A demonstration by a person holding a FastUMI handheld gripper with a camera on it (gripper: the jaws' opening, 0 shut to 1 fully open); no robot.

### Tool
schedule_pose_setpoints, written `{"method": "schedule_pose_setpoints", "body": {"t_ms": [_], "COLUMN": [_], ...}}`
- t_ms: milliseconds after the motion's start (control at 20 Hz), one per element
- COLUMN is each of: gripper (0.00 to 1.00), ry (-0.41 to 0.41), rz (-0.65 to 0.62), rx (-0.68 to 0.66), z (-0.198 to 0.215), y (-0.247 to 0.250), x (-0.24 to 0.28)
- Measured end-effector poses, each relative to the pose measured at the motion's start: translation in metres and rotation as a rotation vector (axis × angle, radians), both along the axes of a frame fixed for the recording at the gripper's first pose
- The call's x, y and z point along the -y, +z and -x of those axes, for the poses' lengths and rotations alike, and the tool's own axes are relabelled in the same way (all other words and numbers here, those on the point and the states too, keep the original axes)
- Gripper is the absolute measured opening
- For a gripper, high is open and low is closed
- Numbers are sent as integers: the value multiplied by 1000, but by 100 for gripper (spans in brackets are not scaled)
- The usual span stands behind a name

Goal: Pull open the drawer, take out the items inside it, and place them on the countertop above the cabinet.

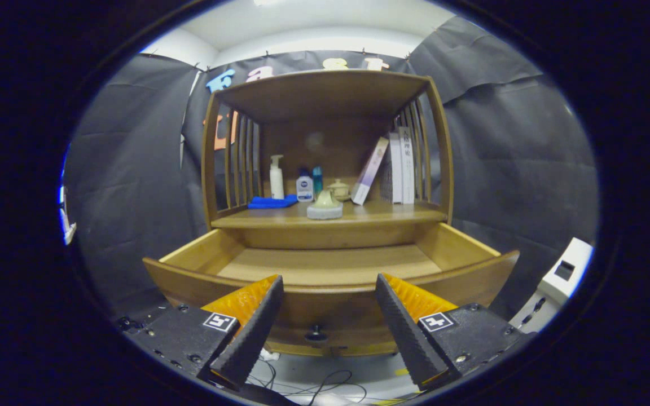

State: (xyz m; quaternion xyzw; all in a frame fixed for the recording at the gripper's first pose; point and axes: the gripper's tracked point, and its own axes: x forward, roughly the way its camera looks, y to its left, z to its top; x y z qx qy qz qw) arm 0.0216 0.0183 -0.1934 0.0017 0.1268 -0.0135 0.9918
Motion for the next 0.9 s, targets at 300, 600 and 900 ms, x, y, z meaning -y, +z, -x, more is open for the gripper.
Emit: {"method": "schedule_pose_setpoints", "body": {"t_ms": [300, 600, 900], "gripper": [100, 100, 100], "ry": [1, -45, -34], "rz": [24, 42, 10], "rx": [-54, -45, -52], "z": [1, -1, -8], "y": [-37, -40, -40], "x": [-3, -3, -2]}}
